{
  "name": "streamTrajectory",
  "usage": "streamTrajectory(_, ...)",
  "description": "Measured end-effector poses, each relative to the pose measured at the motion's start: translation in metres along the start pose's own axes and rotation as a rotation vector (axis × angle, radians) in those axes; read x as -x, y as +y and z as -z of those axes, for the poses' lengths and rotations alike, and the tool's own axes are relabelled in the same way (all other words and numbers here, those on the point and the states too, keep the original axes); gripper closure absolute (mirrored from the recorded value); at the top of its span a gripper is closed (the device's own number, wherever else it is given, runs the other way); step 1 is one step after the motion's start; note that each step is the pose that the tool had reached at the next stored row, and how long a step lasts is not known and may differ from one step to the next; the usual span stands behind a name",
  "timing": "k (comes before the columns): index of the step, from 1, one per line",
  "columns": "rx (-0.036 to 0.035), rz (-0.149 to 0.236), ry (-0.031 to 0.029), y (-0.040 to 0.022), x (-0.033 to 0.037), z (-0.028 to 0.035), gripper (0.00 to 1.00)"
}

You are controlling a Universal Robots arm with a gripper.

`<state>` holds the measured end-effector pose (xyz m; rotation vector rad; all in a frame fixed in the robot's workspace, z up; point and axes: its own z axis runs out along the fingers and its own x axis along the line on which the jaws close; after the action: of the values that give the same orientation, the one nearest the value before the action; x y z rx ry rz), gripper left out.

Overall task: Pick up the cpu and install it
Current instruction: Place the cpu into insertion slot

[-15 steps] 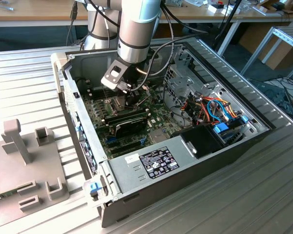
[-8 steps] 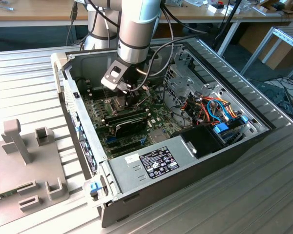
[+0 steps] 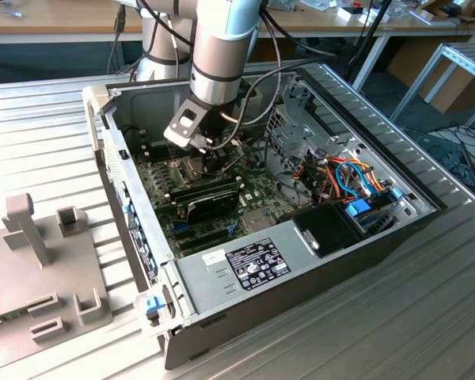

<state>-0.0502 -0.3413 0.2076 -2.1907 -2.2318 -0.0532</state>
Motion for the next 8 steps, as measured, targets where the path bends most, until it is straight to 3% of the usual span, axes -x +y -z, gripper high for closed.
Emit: streamTrajectory(8, -0.0004, 0.011, 0.0001, -0.0002, 0.0001, -0.0019, 0.45)
